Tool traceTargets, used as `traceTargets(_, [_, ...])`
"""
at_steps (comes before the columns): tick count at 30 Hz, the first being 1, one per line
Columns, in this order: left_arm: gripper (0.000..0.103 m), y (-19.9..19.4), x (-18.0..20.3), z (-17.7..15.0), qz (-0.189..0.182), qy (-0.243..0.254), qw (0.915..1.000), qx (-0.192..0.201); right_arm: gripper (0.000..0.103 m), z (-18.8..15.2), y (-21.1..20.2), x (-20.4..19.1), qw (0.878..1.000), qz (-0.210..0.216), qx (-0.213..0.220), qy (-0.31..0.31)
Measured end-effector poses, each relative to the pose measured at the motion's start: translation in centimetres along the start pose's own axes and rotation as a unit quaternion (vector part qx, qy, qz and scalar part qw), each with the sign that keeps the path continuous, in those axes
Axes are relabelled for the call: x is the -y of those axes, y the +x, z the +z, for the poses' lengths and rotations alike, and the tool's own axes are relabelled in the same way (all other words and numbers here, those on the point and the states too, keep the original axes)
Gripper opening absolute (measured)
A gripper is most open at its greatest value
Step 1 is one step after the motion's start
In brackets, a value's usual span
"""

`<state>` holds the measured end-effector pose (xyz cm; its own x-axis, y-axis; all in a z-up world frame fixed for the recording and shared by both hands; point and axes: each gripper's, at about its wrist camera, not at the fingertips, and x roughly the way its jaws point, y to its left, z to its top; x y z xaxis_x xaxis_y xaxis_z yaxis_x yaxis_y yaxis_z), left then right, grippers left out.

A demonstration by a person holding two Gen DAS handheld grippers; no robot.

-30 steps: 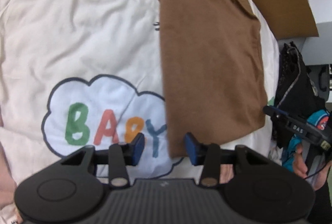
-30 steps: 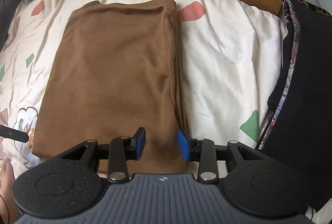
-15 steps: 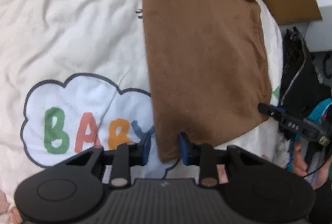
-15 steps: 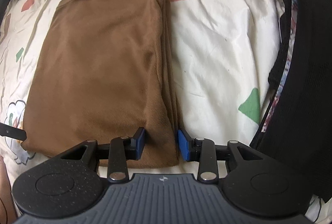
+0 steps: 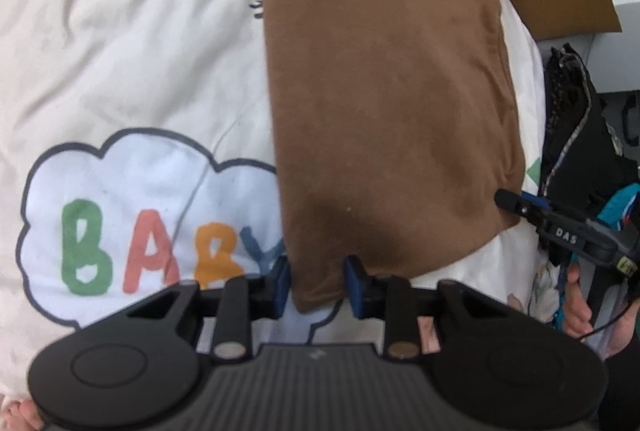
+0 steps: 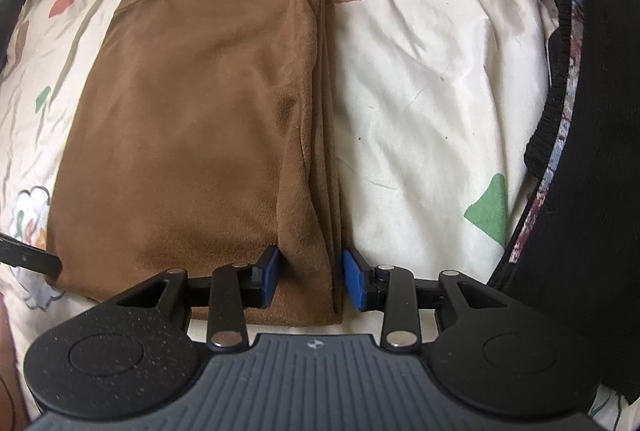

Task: Fold clothes
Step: 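Close the left tool on the shirt edge while the right tool closes beside it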

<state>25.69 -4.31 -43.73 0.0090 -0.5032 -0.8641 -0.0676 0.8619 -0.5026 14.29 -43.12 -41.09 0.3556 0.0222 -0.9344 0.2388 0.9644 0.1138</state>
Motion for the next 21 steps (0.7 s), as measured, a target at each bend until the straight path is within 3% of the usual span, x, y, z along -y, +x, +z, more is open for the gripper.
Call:
traceTargets(5, [0.031, 0.1, 0.0, -0.1, -0.003, 0.000, 1.0000, 0.006, 0.054, 0.1, 0.5, 0.5, 1.000, 0.006, -0.001, 0.005])
traceTargets(11, [0.028, 0.1, -0.6, -0.2, -0.011, -0.009, 0.9999, 0.005, 0.053, 0.1, 1.4, 1.8, 0.999, 0.028, -0.007, 0.031])
traceTargets(13, [0.023, 0.0, -0.6, -0.2, -0.012, -0.011, 0.9999, 0.005, 0.044, 0.1, 1.4, 2.0, 0.998, 0.040, -0.008, 0.038])
traceTargets(14, [0.020, 0.1, -0.4, -0.2, -0.012, -0.011, 0.9999, 0.005, 0.029, 0.1, 1.3, 2.0, 0.998, 0.048, -0.009, 0.038])
traceTargets(15, [0.017, -0.1, -0.5, -0.2, -0.013, -0.012, 0.9998, 0.005, 0.023, 0.1, 1.2, 1.9, 0.998, 0.056, -0.011, 0.039])
traceTargets(18, [0.010, -0.8, -0.5, -0.2, -0.013, -0.008, 0.9999, 0.005, 0.014, 0.2, 0.7, 1.6, 0.998, 0.058, -0.012, 0.039])
traceTargets(21, [0.009, -1.9, -0.2, 0.1, -0.010, -0.001, 0.9999, 0.002, 0.011, 0.4, -0.2, 1.2, 0.998, 0.057, -0.007, 0.039])
